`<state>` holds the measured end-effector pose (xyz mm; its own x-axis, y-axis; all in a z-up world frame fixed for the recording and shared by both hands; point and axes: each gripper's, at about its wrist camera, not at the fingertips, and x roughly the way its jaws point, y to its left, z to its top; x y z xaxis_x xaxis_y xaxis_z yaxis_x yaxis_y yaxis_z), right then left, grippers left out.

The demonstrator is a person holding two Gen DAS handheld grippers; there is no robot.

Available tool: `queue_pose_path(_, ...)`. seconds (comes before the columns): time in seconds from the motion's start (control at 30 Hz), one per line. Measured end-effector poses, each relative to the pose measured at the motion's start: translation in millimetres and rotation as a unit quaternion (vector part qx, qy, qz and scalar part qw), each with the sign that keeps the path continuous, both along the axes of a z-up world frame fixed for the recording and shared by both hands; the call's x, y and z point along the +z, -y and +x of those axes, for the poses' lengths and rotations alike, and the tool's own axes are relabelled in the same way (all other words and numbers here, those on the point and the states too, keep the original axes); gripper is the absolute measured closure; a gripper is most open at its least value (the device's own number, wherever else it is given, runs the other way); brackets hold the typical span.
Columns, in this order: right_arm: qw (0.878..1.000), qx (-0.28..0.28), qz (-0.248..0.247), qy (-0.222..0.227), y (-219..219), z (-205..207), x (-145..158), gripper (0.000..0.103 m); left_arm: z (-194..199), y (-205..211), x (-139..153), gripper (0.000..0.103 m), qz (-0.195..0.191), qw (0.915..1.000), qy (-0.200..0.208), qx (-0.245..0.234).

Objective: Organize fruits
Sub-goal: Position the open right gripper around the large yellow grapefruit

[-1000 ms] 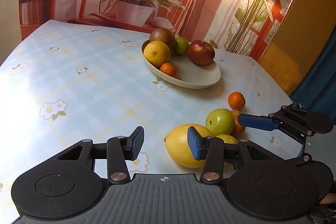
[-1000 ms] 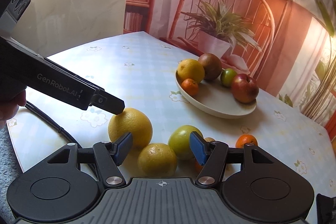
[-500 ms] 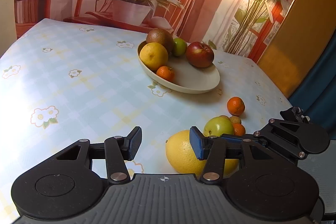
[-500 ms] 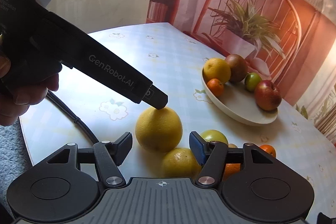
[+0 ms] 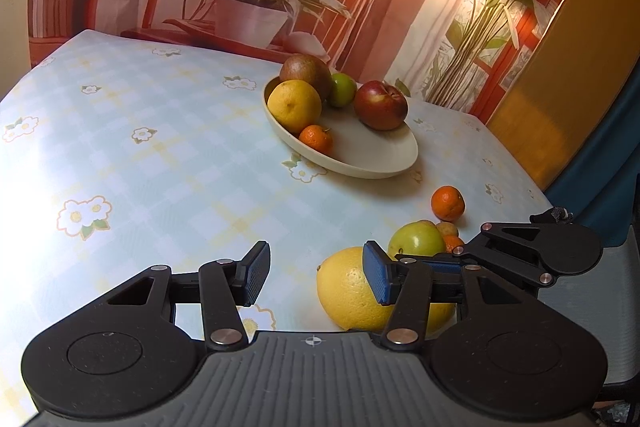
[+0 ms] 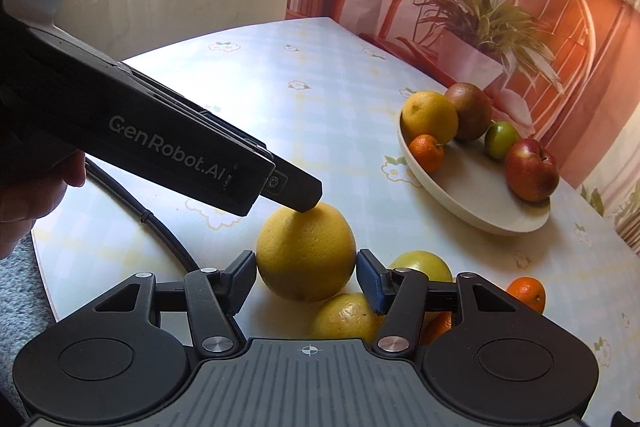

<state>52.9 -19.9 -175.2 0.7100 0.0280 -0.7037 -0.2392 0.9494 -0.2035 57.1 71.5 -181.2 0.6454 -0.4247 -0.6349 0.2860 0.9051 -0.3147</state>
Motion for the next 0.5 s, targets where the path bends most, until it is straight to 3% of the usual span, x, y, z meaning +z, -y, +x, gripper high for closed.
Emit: queue_pose_path(0.5,0.999,0.039,-0.012,0.032,-12.3,17.8,0.5,0.053,16.1,-25.2,0.2,0.05,-0.001,0.9977,-0.019,0.064)
